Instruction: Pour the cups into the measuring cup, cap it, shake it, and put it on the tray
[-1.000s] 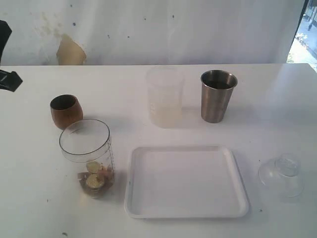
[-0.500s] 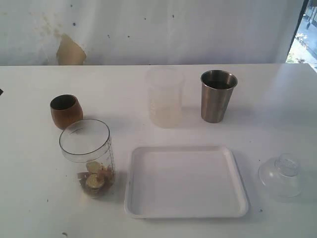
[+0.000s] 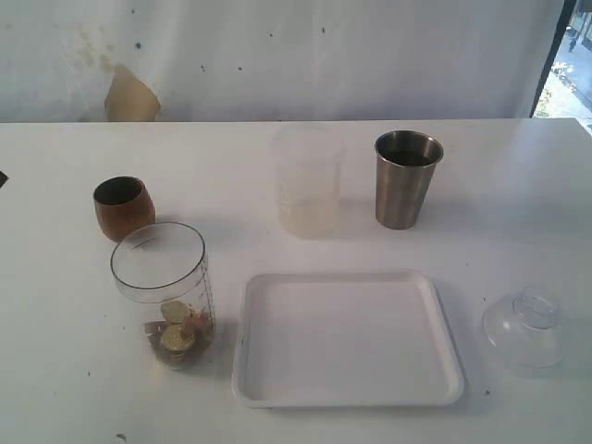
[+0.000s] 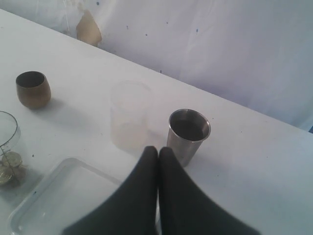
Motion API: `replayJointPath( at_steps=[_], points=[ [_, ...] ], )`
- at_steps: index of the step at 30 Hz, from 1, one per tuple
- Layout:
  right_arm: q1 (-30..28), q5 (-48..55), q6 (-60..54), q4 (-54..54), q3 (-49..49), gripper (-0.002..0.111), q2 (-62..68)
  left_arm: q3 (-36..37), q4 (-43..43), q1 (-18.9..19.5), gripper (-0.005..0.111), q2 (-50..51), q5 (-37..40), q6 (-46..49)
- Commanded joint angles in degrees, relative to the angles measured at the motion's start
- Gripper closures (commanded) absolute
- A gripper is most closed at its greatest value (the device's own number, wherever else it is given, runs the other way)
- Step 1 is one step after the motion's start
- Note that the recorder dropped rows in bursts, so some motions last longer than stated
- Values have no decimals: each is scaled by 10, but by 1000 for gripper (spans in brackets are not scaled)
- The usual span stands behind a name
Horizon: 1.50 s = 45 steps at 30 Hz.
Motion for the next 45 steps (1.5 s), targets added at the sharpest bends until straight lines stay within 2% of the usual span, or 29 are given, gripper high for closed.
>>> replayJointPath(
  at_steps=[1, 3, 10, 13, 15, 19, 22, 25, 26, 29, 31, 38, 41, 45],
  points=[
    [-1, -3, 2, -1, 3, 108, -3, 33, -22, 0, 107, -4, 8, 14],
    [-1, -3, 2, -1, 3, 108, -3, 48, -35, -1, 107, -27, 66, 3],
    [-1, -3, 2, -1, 3, 108, -3, 80, -147, -1, 107, -199, 360, -19],
    [-1, -3, 2, -1, 3, 108, -3, 80, -158, -1, 107, -282, 474, -3],
    [-1, -3, 8, -1, 3, 108, -3, 80, -195, 0, 107, -334, 541, 36],
    [-1, -3, 16, -1, 3, 108, -3, 80, -255, 0, 107, -410, 620, 128],
    [-1, -3, 16, -1, 3, 108, -3, 80, -262, 13, 107, -467, 681, 138],
    [-1, -3, 16, -1, 3, 108, -3, 80, -259, 40, 107, -523, 738, 138],
    [-1, -3, 16, -1, 3, 108, -3, 80, -259, 64, 107, -556, 770, 138],
    [-1, -3, 16, -1, 3, 108, -3, 84, -259, 95, 107, -589, 783, 123],
    [-1, -3, 16, -1, 3, 108, -3, 107, -258, 113, 107, -612, 763, 120],
    [-1, -3, 16, -1, 3, 108, -3, 188, -263, 114, 107, -622, 720, 117],
    [-1, -2, 17, -1, 3, 108, -3, 188, -261, 112, 107, -622, 758, 117],
    [-1, -2, 17, -1, 3, 108, -3, 188, -247, 88, 107, -622, 792, 111]
  ],
)
